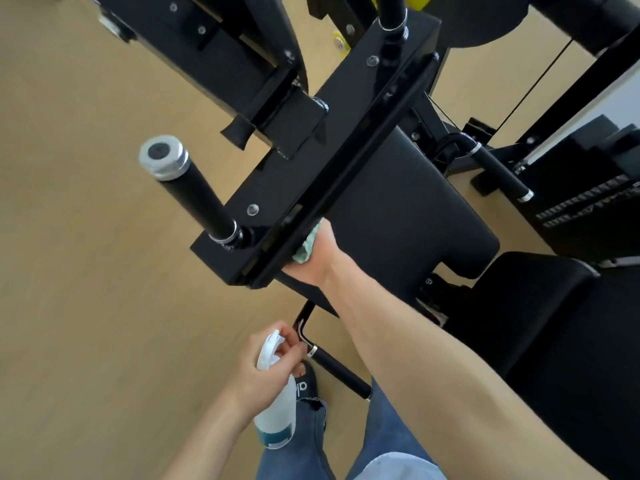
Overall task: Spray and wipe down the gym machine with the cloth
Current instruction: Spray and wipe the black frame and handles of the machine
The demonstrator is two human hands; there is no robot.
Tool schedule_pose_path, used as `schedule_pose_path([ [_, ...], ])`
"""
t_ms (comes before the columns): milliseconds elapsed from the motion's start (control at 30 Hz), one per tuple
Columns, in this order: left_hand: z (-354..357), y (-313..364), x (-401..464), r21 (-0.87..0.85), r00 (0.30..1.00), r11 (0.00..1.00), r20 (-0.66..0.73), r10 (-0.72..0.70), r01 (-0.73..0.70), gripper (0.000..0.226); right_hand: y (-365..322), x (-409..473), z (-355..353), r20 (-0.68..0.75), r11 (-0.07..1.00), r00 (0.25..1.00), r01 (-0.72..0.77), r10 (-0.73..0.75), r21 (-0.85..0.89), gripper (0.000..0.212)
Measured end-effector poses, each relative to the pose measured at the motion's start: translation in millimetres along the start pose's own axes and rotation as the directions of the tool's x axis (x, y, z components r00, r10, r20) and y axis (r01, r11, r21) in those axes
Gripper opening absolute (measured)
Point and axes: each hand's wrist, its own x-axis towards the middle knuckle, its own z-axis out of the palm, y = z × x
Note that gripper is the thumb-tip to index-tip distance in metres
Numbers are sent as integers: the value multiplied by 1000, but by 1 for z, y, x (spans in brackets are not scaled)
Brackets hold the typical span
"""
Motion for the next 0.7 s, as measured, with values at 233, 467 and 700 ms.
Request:
schedule_pose_path([
  [233, -50, -60, -26, 7, 999, 999, 17, 32, -32, 16, 92, -8, 29, -62, 988, 993, 103, -96, 115, 6],
  [467, -87, -109, -40, 21, 994, 997, 84, 68, -70, 20, 114, -25, 43, -419, 966, 881, 255, -218, 33, 32],
  [700, -91, -90, -51, 84, 955, 964, 182, 235, -254, 21, 89, -129, 29, -424, 822, 794, 543, -436, 171, 17],
])
